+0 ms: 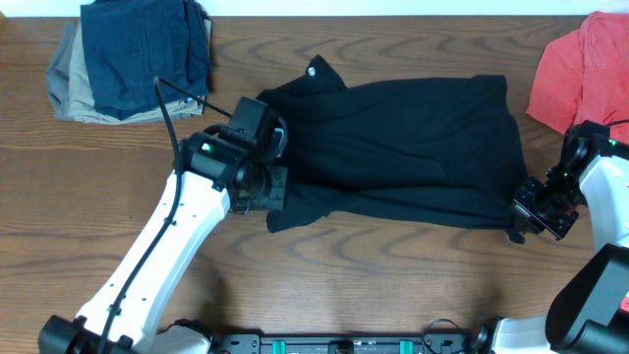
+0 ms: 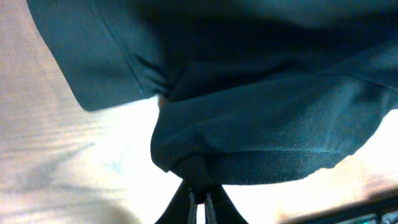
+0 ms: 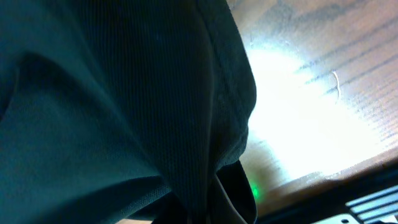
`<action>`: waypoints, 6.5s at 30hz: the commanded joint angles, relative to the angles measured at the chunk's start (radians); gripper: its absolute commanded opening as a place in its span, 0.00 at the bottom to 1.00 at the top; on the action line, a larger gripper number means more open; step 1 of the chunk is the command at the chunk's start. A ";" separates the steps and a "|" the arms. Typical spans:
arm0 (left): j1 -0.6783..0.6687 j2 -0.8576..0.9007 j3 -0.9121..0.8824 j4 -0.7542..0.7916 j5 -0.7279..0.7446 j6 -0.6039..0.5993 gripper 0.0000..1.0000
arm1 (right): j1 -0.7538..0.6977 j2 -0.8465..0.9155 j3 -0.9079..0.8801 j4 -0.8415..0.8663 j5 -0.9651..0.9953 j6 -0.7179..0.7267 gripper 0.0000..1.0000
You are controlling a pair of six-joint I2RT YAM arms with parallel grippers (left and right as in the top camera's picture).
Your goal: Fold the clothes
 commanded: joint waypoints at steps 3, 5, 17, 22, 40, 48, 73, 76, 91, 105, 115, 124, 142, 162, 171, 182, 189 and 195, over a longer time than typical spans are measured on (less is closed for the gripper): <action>-0.037 -0.048 0.000 -0.053 -0.009 -0.065 0.06 | -0.017 -0.015 0.042 -0.043 0.032 -0.031 0.01; -0.047 -0.067 0.000 -0.069 -0.011 -0.074 0.06 | -0.017 -0.015 0.050 -0.063 0.051 -0.031 0.01; -0.051 -0.110 0.000 0.030 -0.156 -0.109 0.06 | -0.013 -0.015 0.053 -0.011 0.006 -0.015 0.01; -0.051 -0.065 0.000 0.148 -0.165 -0.109 0.06 | 0.006 -0.015 0.053 0.067 -0.048 -0.015 0.02; -0.015 0.202 0.000 0.393 -0.325 -0.162 0.06 | 0.030 -0.014 0.052 0.393 -0.105 -0.015 0.01; 0.011 0.261 0.000 0.475 -0.325 -0.162 0.06 | 0.124 -0.007 0.048 0.440 -0.065 -0.014 0.04; 0.056 0.267 0.000 0.325 -0.285 -0.158 0.86 | 0.195 -0.005 0.062 0.332 0.053 -0.048 0.99; 0.055 0.259 0.000 0.251 -0.191 -0.158 0.75 | 0.196 -0.005 0.061 0.261 0.003 -0.049 0.99; 0.010 0.344 -0.091 0.291 0.009 -0.142 0.65 | 0.207 -0.005 -0.111 0.355 -0.008 -0.044 0.99; 0.015 0.487 -0.098 0.296 -0.057 -0.143 0.48 | 0.210 -0.005 -0.256 0.612 0.078 -0.041 0.96; 0.077 0.491 -0.098 0.219 -0.097 -0.143 0.06 | 0.209 -0.005 -0.256 0.679 0.105 -0.042 0.68; 0.130 0.480 -0.098 0.108 -0.131 -0.143 0.06 | 0.210 -0.005 -0.256 0.626 0.093 -0.049 0.77; 0.180 0.478 -0.098 0.089 -0.227 -0.147 0.07 | 0.269 -0.006 -0.253 0.494 -0.129 -0.292 0.61; 0.187 0.478 -0.098 0.103 -0.227 -0.147 0.07 | 0.413 -0.006 -0.254 0.537 -0.023 -0.220 0.50; 0.187 0.478 -0.098 0.103 -0.226 -0.147 0.07 | 0.405 -0.006 -0.254 0.581 -0.005 -0.216 0.11; 0.188 0.478 -0.098 0.103 -0.227 -0.147 0.07 | 0.386 -0.006 -0.217 0.583 0.091 -0.194 0.01; 0.188 0.478 -0.098 0.103 -0.227 -0.147 0.07 | 0.343 -0.006 -0.135 0.547 0.103 -0.194 0.01; 0.188 0.478 -0.098 0.103 -0.227 -0.147 0.07 | 0.318 -0.006 -0.110 0.545 0.122 -0.179 0.02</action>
